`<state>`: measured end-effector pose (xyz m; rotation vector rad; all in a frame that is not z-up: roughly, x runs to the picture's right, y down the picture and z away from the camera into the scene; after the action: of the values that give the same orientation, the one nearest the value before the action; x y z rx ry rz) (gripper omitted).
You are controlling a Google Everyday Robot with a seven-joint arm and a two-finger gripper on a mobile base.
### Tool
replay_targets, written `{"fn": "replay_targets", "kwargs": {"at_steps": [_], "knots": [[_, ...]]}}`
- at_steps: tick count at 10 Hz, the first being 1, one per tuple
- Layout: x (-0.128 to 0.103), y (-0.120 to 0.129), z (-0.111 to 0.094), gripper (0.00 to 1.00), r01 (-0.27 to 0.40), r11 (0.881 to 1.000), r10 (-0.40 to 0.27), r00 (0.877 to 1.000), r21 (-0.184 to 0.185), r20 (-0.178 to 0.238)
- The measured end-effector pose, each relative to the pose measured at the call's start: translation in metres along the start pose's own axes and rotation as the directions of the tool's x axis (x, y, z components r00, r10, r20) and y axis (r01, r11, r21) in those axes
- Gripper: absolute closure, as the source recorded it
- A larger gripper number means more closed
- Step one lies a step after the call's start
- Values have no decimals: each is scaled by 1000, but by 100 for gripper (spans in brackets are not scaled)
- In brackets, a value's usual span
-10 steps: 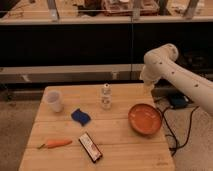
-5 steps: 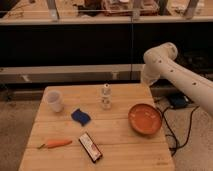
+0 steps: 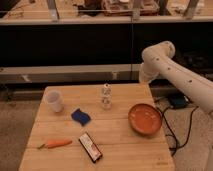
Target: Knock the bottle over
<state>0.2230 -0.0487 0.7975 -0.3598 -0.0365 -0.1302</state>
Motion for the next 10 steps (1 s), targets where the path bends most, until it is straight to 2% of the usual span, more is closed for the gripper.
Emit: {"fn": "replay_targets", "kwargs": {"at_steps": [10], "knots": [[-8, -26, 21, 93, 17, 1000, -17, 1000, 8, 16]]}}
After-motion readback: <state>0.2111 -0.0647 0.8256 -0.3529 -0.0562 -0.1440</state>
